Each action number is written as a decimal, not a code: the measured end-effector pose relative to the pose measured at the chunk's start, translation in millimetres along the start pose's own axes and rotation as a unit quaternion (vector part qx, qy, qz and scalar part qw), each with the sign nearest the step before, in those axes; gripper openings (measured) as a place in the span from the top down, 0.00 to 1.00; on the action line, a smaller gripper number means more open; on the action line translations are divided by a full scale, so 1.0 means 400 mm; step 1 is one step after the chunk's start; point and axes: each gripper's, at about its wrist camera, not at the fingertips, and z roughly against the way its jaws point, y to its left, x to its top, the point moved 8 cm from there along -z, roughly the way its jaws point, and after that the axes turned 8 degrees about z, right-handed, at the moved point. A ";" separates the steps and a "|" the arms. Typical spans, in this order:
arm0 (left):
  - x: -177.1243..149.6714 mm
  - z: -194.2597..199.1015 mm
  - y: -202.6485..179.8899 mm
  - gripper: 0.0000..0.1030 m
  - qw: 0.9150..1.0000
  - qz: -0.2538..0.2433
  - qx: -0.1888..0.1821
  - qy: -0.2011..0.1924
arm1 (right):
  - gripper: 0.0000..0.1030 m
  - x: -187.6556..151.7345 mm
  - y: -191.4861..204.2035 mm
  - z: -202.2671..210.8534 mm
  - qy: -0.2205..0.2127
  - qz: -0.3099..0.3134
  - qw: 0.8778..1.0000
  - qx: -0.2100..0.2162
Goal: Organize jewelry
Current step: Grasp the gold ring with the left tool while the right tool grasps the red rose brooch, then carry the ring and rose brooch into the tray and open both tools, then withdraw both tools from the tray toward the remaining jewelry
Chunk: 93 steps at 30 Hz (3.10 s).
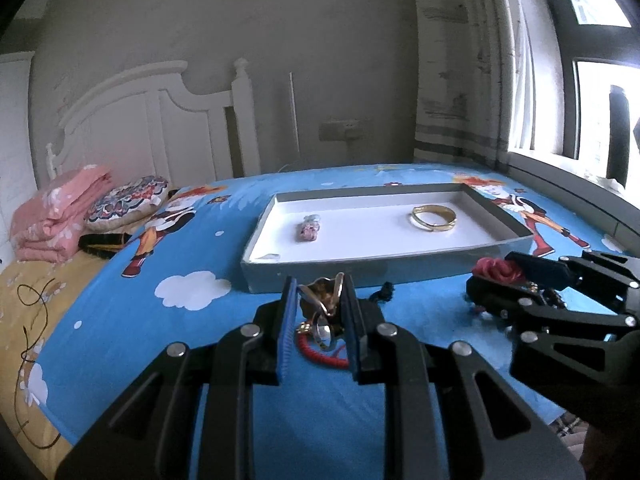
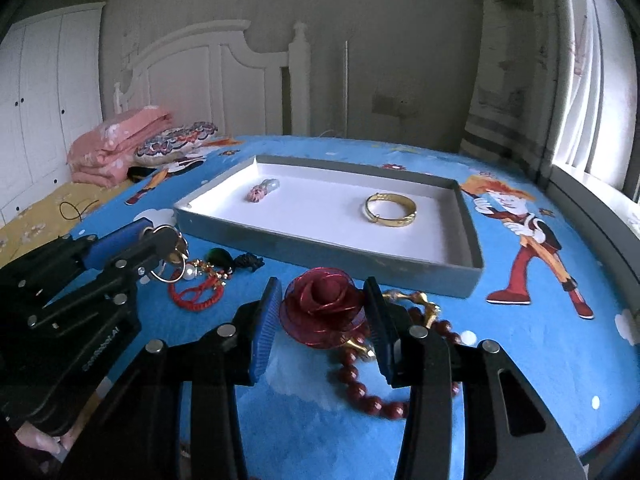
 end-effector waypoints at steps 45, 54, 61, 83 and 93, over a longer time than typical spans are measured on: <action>0.189 -0.172 -0.102 0.79 0.999 0.028 -0.014 0.008 | 0.60 0.141 -0.164 -0.123 -0.008 -0.044 0.997 -0.067; 0.241 -0.298 -0.075 0.79 0.999 0.041 0.011 0.034 | 0.60 0.215 -0.197 -0.204 0.009 -0.051 0.996 -0.072; 0.263 -0.374 -0.050 0.79 0.997 0.060 0.027 0.051 | 0.60 0.221 -0.243 -0.273 0.036 -0.063 0.994 -0.085; 0.244 -0.242 0.027 0.36 0.997 0.060 0.050 0.022 | 0.33 0.138 -0.225 -0.112 0.018 -0.056 0.997 -0.057; 0.135 -0.115 0.041 0.26 0.995 0.095 0.033 0.026 | 0.33 0.003 -0.192 0.017 0.000 -0.029 0.998 -0.052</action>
